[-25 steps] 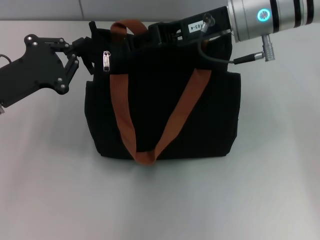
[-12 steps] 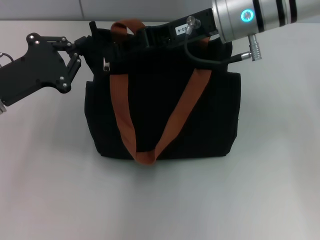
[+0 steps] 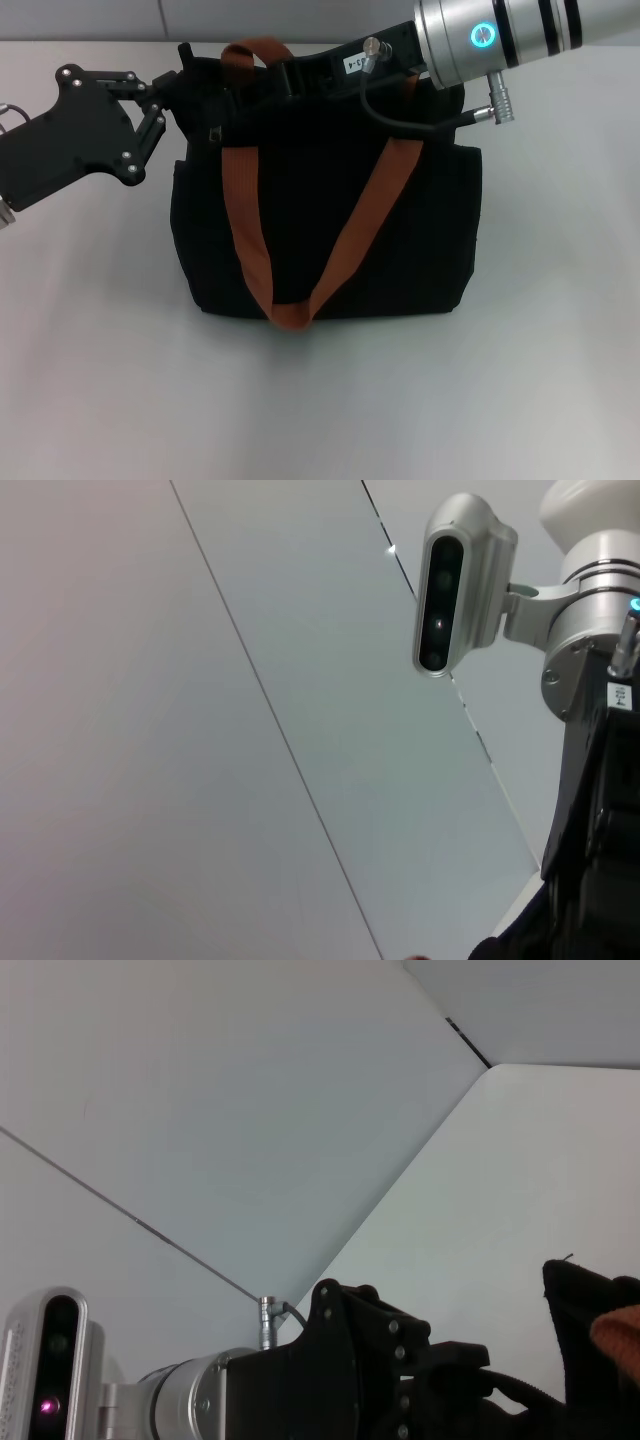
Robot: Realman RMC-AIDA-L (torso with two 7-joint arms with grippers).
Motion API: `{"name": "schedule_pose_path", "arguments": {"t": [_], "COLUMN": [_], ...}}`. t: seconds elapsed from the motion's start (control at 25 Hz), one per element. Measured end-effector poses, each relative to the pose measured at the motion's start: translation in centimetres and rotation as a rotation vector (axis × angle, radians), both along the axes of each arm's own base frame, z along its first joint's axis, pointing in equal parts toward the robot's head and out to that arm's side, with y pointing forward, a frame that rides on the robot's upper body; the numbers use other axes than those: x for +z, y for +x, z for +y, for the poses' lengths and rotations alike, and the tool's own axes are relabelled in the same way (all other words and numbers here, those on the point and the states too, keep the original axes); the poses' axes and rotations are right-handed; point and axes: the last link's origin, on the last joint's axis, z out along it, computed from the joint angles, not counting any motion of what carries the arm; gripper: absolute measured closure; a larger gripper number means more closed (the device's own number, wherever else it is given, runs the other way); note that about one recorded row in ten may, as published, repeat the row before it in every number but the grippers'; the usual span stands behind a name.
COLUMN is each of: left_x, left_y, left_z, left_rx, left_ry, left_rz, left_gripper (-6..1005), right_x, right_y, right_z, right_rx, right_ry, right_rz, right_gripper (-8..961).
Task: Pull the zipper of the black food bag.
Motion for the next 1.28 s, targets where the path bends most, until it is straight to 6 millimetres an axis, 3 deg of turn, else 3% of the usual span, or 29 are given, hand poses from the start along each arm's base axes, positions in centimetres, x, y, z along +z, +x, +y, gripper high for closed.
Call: {"name": "schedule_pose_path", "arguments": {"t": [0.88,1.28], "left_x": [0.53,0.9], "left_y": [0.64,0.7], "left_z": [0.46,0.62], "left_rx": [-0.014,-0.012], "left_ry": [0.001,0.001], "left_rz": [-0.025,-0.03], "left_gripper": [947,944], "right_x": [-0.83,-0.42], "right_y": [-0.82,0.06], "right_z": [-0.12,-0.1], "right_rx": [0.004,-0.028], "right_ry": [0.002,0.005], "right_rz": [0.019,0.031], "right_gripper": [545,545]}}
